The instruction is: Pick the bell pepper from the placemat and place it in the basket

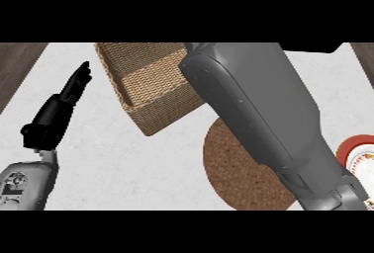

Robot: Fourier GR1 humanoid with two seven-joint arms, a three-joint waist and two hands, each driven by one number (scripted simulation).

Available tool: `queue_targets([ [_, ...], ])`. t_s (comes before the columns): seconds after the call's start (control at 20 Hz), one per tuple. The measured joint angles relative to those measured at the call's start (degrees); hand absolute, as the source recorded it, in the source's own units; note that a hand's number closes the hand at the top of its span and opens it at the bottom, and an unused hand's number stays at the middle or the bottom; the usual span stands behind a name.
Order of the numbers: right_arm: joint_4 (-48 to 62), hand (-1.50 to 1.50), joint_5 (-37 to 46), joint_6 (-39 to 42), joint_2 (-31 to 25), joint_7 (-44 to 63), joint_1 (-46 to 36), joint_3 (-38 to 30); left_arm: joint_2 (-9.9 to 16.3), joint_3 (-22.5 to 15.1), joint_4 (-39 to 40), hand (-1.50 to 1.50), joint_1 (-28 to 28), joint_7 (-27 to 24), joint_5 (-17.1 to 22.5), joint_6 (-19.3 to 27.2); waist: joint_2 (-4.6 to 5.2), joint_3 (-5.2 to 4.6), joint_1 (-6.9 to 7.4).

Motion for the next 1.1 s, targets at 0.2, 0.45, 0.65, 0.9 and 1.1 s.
queue_targets([
  [0.2,8.63,1.50,-4.25,-1.17,0.02,-0.37,-3.86,-1.96,-0.51,-0.46,0.34,0.00,-0.48,0.06,-0.42,0.21,0.10,-0.01,0.49],
  [0.45,18.07,1.50,-8.57,-2.38,0.03,-0.14,-7.38,-3.33,-0.74,-0.81,-0.16,0.00,-0.46,0.49,-0.66,0.16,0.00,-0.02,0.89],
  [0.65,26.06,1.50,-9.72,-1.00,0.06,0.43,-10.13,-2.88,-0.47,-0.52,-0.04,0.00,-0.61,0.62,-0.52,-0.13,-0.08,-0.04,0.61],
  [0.9,34.43,1.50,-11.12,1.29,0.07,-0.17,-13.62,-2.18,-0.26,0.07,0.00,0.00,-1.10,1.35,-0.65,0.14,-0.16,-0.01,-0.06],
  [1.1,38.95,-1.50,-15.28,2.00,0.05,-0.68,-16.27,-2.11,-0.89,-0.18,0.97,0.00,-1.50,0.74,-1.12,0.55,-0.09,-0.01,0.16],
])
